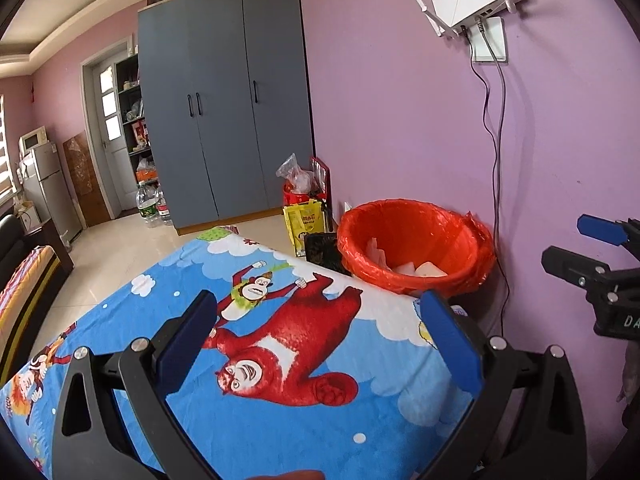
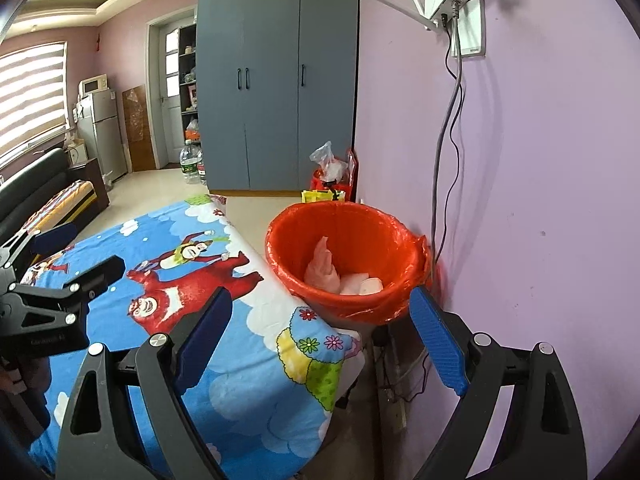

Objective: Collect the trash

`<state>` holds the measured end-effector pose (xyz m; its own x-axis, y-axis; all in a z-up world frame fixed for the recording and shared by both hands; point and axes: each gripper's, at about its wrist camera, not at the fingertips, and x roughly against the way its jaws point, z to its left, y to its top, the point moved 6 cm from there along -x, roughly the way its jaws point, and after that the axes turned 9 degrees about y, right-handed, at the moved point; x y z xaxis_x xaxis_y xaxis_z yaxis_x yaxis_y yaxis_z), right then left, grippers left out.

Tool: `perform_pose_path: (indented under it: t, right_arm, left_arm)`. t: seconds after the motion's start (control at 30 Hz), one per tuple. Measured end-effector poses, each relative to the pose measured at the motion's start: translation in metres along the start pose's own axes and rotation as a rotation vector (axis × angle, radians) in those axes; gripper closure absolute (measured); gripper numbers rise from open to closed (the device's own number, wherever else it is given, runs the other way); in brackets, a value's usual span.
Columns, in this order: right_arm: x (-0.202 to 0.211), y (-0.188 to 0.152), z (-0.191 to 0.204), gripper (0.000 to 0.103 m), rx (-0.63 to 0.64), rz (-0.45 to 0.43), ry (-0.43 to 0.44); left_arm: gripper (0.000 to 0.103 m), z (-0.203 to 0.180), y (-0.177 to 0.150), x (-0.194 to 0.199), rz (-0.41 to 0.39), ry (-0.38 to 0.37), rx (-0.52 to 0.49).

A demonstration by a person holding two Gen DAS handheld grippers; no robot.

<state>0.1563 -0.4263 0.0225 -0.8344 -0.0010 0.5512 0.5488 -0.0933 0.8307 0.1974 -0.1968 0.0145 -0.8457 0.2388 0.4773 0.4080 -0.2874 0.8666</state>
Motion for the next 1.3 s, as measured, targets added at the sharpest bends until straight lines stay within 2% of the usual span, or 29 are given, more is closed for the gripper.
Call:
perform_pose_path:
  t: [0.37, 1.3]
  right_arm:
    - [0.0018, -0.0001, 0.0004, 0.018, -0.014, 0.005, 0.009]
    - [0.0025, 0.0000, -0.0026, 0.018, -0.021, -0.005, 0.008]
  left_arm:
    - [0.005, -0.0020, 0.0043, 0.0075, -0.010, -0.029, 0.014]
    - [0.005, -0.0045, 0.0007, 0.0039, 0.000, -0.036, 0.015]
